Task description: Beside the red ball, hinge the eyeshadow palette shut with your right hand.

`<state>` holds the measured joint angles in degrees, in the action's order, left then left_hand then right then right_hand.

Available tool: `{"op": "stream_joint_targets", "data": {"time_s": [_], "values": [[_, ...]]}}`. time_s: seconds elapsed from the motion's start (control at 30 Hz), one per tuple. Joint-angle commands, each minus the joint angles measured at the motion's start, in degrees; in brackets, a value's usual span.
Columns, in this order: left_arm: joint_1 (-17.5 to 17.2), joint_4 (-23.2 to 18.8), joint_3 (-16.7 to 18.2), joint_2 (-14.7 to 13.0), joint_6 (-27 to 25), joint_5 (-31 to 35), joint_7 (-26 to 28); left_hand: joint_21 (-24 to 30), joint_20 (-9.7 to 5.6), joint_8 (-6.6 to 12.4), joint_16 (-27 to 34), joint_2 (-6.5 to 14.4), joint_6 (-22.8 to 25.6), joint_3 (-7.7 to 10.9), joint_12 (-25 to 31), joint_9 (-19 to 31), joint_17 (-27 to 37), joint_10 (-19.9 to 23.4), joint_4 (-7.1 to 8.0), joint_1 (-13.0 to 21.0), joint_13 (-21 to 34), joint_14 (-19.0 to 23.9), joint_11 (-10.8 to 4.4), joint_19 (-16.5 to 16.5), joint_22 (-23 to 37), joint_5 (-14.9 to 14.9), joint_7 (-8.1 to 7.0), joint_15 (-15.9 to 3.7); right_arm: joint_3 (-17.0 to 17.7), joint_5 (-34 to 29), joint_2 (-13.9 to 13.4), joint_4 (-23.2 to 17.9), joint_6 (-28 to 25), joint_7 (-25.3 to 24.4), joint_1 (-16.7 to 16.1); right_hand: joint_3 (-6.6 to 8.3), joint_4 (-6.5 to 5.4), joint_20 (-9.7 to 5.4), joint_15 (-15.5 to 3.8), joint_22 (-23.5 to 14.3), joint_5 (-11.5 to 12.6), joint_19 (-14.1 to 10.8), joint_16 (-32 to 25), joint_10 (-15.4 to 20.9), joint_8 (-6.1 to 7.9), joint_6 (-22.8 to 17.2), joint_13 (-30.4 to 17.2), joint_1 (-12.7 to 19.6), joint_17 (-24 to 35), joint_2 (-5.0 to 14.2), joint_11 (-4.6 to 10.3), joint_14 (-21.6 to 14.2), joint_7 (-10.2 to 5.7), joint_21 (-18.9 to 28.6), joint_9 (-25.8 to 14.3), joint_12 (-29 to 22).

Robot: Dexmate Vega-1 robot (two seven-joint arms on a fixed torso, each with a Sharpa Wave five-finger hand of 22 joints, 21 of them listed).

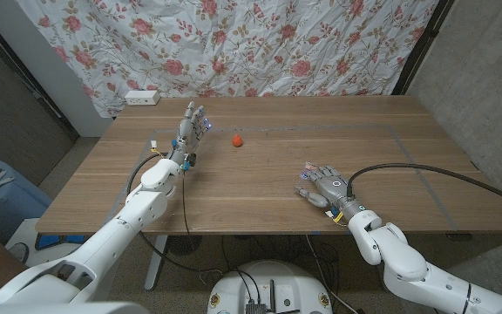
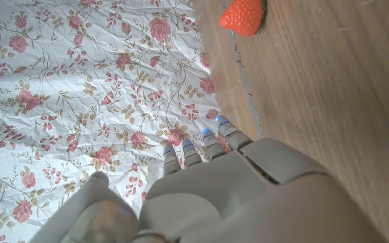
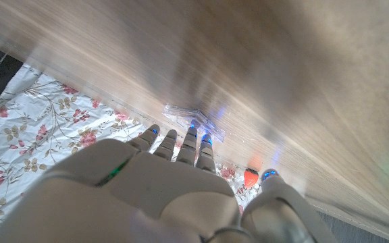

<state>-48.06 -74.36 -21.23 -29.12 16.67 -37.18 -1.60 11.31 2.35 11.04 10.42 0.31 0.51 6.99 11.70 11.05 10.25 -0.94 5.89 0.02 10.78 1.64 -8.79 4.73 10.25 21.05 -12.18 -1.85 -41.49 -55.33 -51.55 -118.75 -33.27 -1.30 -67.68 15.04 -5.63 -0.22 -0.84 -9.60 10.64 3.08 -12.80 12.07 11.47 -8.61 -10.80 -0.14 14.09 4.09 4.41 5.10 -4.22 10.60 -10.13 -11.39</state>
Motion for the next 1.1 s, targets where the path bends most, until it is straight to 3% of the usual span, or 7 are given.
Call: {"op": "stream_joint_targets", "data": {"time_s": [0.03,0.53,1.1], "values": [[0.00,0.01,0.01,0.00,0.00,-0.01,-0.01,0.24,0.07,0.30,0.34,0.54,-0.11,0.52,0.31,0.24,0.30,0.07,-0.11,0.27,0.24,0.21,-0.36,0.40,0.22,0.40,-0.40,-1.33,1.89,1.05,0.02,-1.90,0.80,-3.96,-1.06,0.29,-0.08,-0.02,-0.35,-0.16,0.48,-0.48,-0.54,-0.32,-0.22,-0.03,0.16,0.62,0.12,1.02,-0.09,-0.14,0.17,0.45,-0.08,0.34],[0.00,0.01,0.01,0.01,0.00,0.00,-0.01,0.25,0.07,0.30,0.35,0.54,-0.11,0.52,0.29,0.24,0.30,0.04,-0.11,0.27,0.24,0.23,-0.45,0.42,0.22,0.40,-0.41,-1.34,4.21,4.06,0.36,-2.94,3.53,-8.39,-1.71,0.51,-0.01,-0.01,-0.51,-0.15,0.56,-1.39,-0.68,0.11,-0.12,-0.60,0.16,0.99,-0.13,1.15,-0.19,-0.83,0.10,0.72,-0.09,0.25],[-0.01,-0.02,0.01,0.00,-0.01,0.00,0.01,0.25,0.15,0.30,0.37,0.54,-0.10,0.51,0.31,0.25,0.30,0.08,-0.10,0.26,0.24,0.27,-0.47,0.41,0.22,0.40,-0.40,-1.35,10.48,17.69,0.98,-1.85,11.83,-16.19,-2.93,1.02,0.43,-0.47,-1.18,-0.13,0.68,-2.95,-0.69,0.40,-0.17,-0.99,0.16,1.75,-0.52,1.47,-0.21,-1.36,-0.15,1.10,-0.09,0.28]]}}
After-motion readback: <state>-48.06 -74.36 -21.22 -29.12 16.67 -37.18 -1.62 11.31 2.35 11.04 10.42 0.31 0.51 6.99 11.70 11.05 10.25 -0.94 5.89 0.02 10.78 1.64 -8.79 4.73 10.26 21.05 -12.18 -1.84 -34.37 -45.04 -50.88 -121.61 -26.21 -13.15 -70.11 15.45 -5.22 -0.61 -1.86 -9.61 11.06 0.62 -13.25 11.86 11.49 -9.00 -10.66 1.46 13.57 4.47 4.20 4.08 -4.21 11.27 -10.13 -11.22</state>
